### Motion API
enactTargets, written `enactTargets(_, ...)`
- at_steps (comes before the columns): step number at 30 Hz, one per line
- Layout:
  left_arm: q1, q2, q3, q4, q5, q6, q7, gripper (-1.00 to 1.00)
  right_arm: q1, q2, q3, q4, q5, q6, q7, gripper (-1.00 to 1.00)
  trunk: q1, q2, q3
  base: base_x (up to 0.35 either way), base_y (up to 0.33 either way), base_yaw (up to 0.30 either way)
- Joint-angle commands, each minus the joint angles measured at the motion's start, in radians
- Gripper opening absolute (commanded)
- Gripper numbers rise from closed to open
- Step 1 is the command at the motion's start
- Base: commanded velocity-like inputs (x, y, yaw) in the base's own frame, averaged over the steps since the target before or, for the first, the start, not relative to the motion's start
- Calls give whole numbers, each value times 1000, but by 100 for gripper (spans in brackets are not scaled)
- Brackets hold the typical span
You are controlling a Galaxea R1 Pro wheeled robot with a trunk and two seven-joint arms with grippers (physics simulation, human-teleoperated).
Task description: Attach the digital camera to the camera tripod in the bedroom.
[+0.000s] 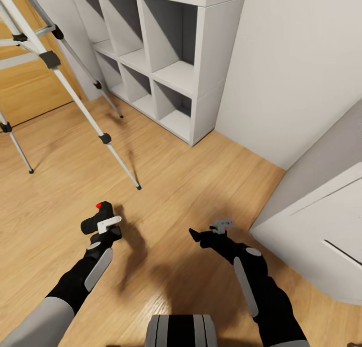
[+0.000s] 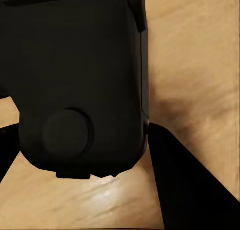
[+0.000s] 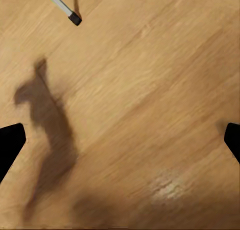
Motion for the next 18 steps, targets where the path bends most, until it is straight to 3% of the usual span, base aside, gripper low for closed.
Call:
enactTargets(1,0,2,-5,11,4,3,-4,-100,-1,-13,-5,-4,-36,24,30,100,-1,0,3,0,0,0)
enactTargets(6,1,3,-6,63,8,0,-29,-100,0,-55,-8,-5,-75,42,73,100,-3,1,23,0,0,0)
enactTargets(7,1,8,-6,86,12,-1,-90,-100,-1,-65,-10,-6,-78,42,80,100,-3,1,27,0,0,0)
enactTargets(10,1,17,-6,94,14,-2,-167,-100,-1,-70,-12,-5,-79,41,80,100,-5,2,38,0,0,0)
enactTargets(13,1,26,-5,93,15,1,-207,-100,-1,-71,-12,-5,-79,40,77,100,-6,3,50,0,0,0)
enactTargets(18,1,34,-5,98,15,2,-222,-100,-1,-71,-13,-5,-77,40,44,100,-8,4,69,0,0,0)
